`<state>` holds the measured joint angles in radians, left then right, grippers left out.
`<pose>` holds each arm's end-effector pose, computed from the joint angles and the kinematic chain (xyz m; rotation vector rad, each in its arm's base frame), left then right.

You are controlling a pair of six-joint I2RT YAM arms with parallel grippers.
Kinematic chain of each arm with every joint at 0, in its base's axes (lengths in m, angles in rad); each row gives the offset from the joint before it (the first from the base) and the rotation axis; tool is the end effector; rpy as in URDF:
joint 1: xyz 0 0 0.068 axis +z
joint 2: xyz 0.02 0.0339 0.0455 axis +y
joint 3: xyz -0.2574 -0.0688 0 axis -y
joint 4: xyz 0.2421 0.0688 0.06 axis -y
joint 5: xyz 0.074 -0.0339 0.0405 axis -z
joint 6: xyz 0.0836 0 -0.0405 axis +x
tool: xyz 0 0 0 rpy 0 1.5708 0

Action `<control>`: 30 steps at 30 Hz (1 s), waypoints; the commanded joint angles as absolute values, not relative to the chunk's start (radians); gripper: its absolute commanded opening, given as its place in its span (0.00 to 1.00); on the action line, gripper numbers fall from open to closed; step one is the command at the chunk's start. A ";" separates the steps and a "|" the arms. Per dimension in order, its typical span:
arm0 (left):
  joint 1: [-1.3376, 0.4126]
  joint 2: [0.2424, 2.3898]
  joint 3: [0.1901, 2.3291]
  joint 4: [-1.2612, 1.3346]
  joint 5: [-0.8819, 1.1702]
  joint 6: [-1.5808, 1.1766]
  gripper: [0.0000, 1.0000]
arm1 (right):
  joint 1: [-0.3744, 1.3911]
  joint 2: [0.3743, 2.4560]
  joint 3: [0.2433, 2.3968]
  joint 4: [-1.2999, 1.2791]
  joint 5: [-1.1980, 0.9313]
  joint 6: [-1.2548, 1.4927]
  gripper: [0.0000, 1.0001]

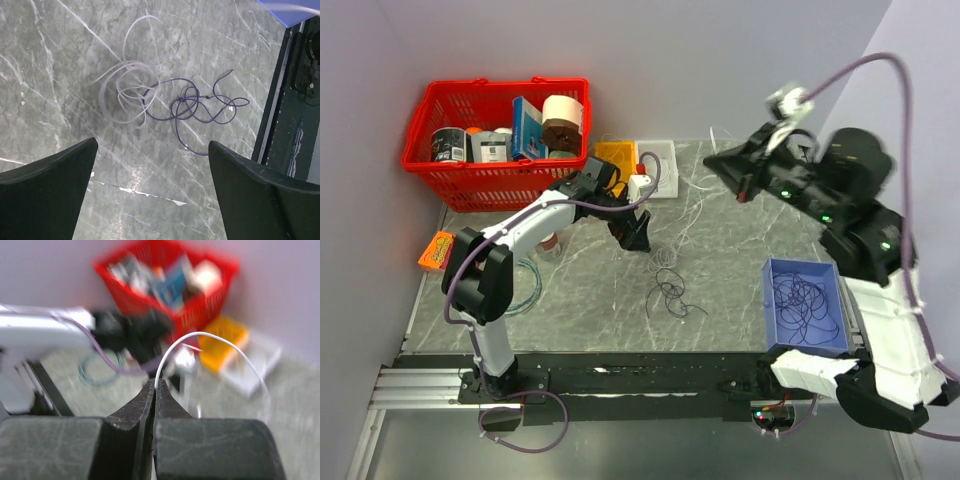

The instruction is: Untangle the cables

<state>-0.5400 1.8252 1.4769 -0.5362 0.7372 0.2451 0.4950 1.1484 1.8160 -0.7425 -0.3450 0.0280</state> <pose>0.3304 -0.2636 0.2313 1.2133 2.0722 -1.0337 0.1799 0.1292 0.5339 -0.6468 1.5568 0.6793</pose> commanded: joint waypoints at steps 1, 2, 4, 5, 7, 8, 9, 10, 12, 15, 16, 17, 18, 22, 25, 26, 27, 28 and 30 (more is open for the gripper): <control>-0.538 1.795 1.493 -0.522 0.742 0.252 0.99 | 0.495 1.138 1.965 -0.543 -0.465 0.037 0.00; -0.538 1.786 1.490 -0.520 0.736 0.253 0.99 | 0.494 1.146 2.012 -0.525 -0.459 0.031 0.00; -0.538 1.781 1.485 -0.520 0.723 0.256 0.99 | 0.494 1.169 2.054 -0.494 -0.422 0.018 0.00; -0.538 1.776 1.483 -0.519 0.719 0.258 0.99 | 0.494 1.181 2.095 -0.473 -0.410 0.009 0.00; -0.538 1.770 1.477 -0.517 0.713 0.258 0.99 | 0.495 1.230 2.143 -0.465 -0.371 -0.021 0.00; -0.538 1.763 1.474 -0.517 0.713 0.259 0.99 | 0.494 1.250 2.202 -0.465 -0.355 -0.031 0.00; -0.538 1.760 1.473 -0.517 0.713 0.262 0.99 | 0.495 1.294 2.233 -0.463 -0.345 -0.035 0.00; -0.538 1.758 1.474 -0.523 0.707 0.264 0.99 | 0.494 1.319 2.267 -0.459 -0.330 -0.044 0.00; -0.538 1.752 1.485 -0.534 0.696 0.279 0.99 | 0.494 1.395 2.386 -0.437 -0.321 -0.052 0.00; -0.537 1.741 1.489 -0.549 0.673 0.296 0.99 | 0.494 1.457 2.477 -0.332 -0.284 -0.063 0.00; -0.537 1.738 1.488 -0.548 0.667 0.298 0.99 | 0.495 1.460 2.470 -0.280 -0.276 -0.070 0.00; -0.537 1.729 1.486 -0.546 0.666 0.298 0.99 | 0.494 1.457 2.432 -0.228 -0.259 -0.072 0.00; -0.537 1.724 1.482 -0.545 0.663 0.298 0.99 | 0.495 1.450 2.412 -0.178 -0.256 -0.075 0.00; -0.535 1.701 1.496 -0.564 0.669 0.316 1.00 | 0.494 1.477 2.422 -0.037 -0.242 -0.107 0.00; -0.532 1.671 1.560 -0.615 0.708 0.340 0.99 | 0.494 1.503 2.433 -0.029 -0.247 -0.123 0.00; -0.532 1.651 1.580 -0.627 0.730 0.356 0.99 | 0.494 1.505 2.434 -0.031 -0.248 -0.126 0.00; -0.532 1.644 1.618 -0.656 0.797 0.363 0.99 | 0.494 1.512 2.434 -0.031 -0.239 -0.127 0.00; -0.532 1.638 1.638 -0.669 0.833 0.368 0.99 | 0.495 1.513 2.434 -0.032 -0.233 -0.130 0.00; -0.540 1.641 1.684 -0.687 0.924 0.371 1.00 | 0.494 1.516 2.424 -0.023 -0.224 -0.129 0.00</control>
